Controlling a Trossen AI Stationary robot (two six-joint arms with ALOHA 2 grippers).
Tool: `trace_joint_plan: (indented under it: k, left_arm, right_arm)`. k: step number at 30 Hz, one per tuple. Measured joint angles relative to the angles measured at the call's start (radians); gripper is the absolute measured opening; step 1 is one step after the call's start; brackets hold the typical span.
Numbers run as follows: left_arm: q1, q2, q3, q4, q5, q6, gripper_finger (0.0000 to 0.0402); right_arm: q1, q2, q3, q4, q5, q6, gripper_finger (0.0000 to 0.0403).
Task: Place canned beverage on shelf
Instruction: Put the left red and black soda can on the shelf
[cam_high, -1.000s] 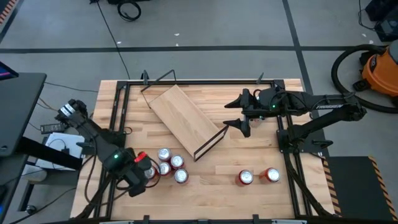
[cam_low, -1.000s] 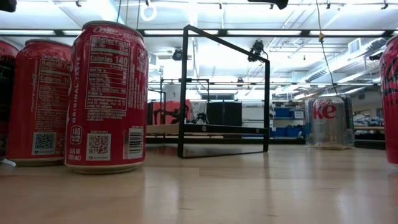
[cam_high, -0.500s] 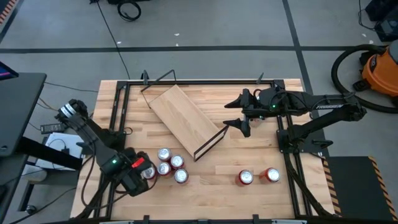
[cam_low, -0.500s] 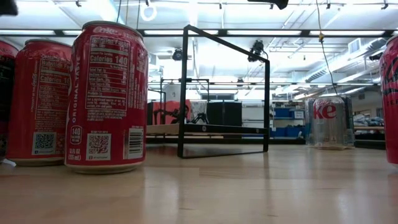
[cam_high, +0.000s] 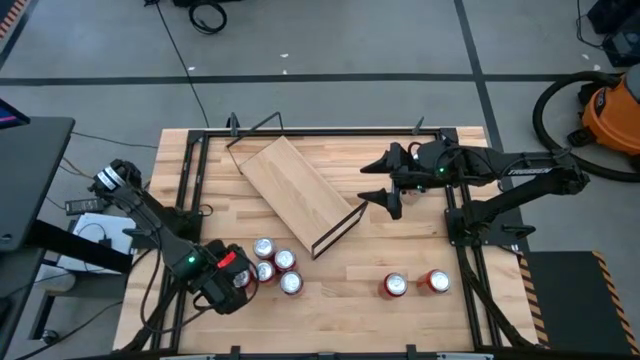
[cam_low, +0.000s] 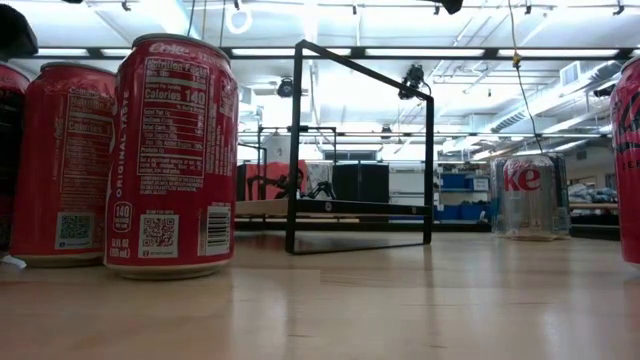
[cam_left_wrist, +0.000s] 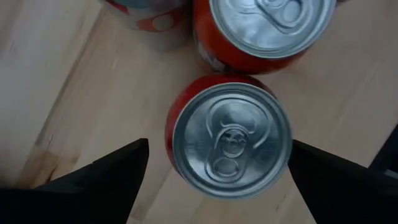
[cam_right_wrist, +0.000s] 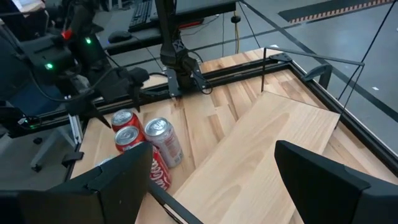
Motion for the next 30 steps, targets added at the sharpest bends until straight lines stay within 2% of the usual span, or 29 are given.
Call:
trace_joint_plan:
  k: [8,16,26,30]
  left_arm:
    - [0.010,0.013,-0.015,0.054,-0.059,0.080,0.0387]
    - [0.010,0.071,-0.016,0.099,-0.044,0.215,0.0387]
    - [0.033,0.134,-0.016,0.116,-0.009,0.195,0.0387]
    - [0.038,0.137,-0.016,0.116,-0.003,0.181,0.0369]
  right_arm:
    - [0.000,0.000,0.000,0.000,0.000,0.000,0.0347]
    - [0.000,0.000,0.000,0.000,0.000,-0.003,0.0347]
    - [0.000,0.000,0.000,0.000,0.002,-0.004,0.0347]
    - [0.000,0.000,0.000,0.000,0.003,-0.004,0.0347]
